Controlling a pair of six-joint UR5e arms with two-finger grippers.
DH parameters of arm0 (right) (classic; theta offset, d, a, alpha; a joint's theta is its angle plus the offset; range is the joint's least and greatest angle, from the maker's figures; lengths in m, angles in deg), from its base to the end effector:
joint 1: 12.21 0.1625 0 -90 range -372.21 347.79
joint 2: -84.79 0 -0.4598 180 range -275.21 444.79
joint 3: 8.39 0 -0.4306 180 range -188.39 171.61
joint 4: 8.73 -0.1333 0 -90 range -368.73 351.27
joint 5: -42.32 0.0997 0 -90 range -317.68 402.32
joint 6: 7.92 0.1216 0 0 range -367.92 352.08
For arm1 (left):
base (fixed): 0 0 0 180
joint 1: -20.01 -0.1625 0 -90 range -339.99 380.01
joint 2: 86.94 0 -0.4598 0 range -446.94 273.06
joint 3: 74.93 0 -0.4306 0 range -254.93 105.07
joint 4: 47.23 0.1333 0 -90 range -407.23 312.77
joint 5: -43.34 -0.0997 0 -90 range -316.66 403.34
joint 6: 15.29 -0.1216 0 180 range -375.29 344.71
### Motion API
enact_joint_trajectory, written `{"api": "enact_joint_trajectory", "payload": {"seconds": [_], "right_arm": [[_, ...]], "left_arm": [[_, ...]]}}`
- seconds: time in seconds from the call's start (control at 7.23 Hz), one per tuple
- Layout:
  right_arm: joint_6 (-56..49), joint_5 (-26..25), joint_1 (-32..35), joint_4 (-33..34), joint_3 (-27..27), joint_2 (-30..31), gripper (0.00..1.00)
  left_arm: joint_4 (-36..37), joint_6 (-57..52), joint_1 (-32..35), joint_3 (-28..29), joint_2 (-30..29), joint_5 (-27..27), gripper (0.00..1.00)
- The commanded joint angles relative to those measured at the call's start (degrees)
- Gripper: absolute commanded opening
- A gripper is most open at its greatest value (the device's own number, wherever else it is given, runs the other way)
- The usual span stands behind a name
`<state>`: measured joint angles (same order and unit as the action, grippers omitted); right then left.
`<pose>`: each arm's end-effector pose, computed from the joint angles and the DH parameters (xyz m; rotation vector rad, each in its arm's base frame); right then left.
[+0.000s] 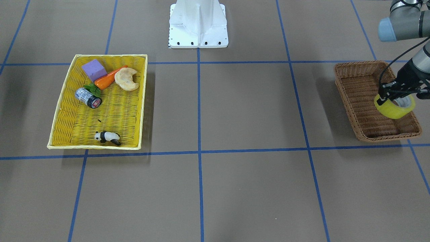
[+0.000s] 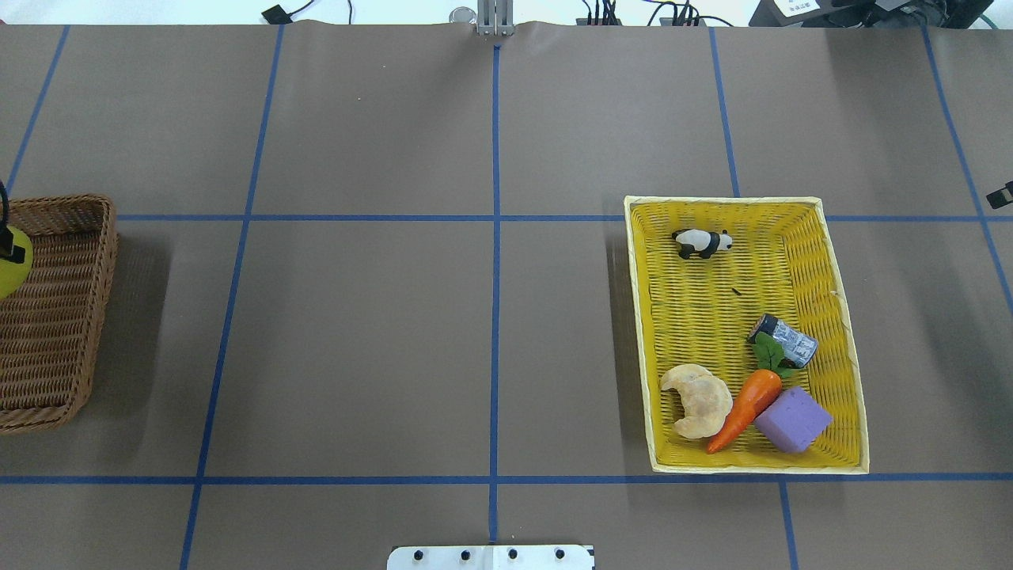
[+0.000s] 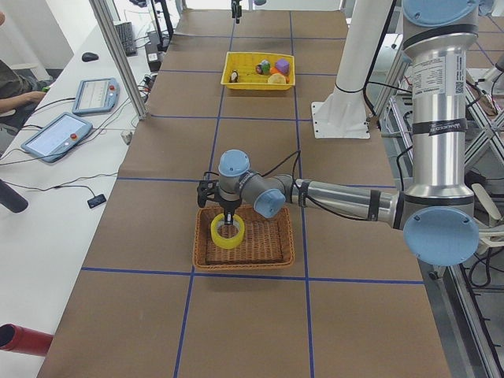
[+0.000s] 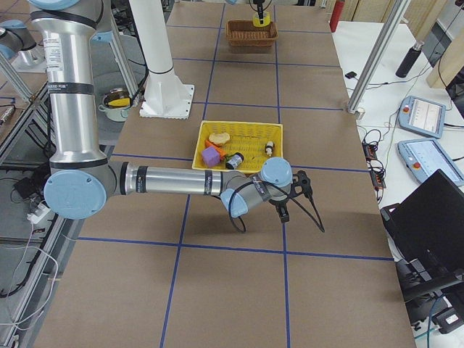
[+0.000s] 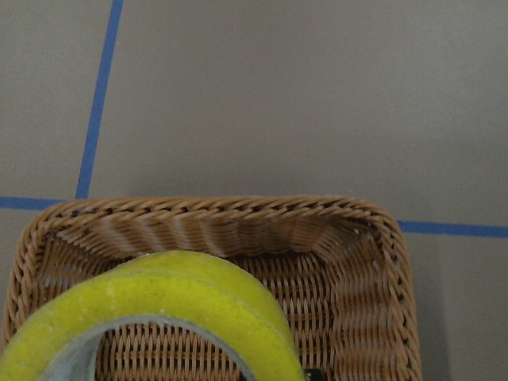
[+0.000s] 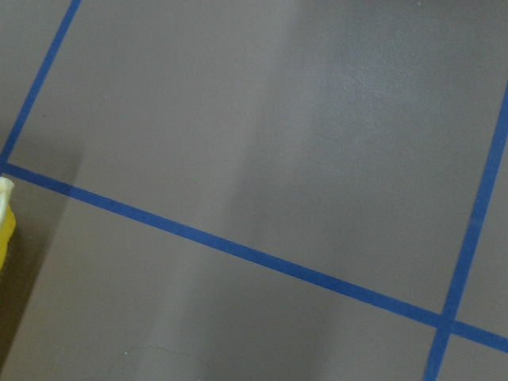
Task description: Move tape to another basket
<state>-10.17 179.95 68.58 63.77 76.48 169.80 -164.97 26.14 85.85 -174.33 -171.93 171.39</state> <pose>-0.0516 -0.5896 0.6701 0.2356 -0.8437 -0.3130 0.1614 -0.5025 0.6156 0.1036 0.8348 -0.0973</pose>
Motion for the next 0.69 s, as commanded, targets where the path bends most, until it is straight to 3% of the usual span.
{"api": "enact_joint_trajectory", "payload": {"seconds": [0.0, 0.55], "right_arm": [[-8.6, -2.9, 1.0, 10.3, 0.6, -1.9, 1.00], [-9.8, -3.1, 1.8, 20.4, 9.5, 0.7, 1.00]], "left_arm": [[0.7, -0.5, -0.1, 2.5, -1.3, 0.6, 0.00], [0.4, 0.6, -3.8, 4.9, -3.0, 0.1, 0.00]]}}
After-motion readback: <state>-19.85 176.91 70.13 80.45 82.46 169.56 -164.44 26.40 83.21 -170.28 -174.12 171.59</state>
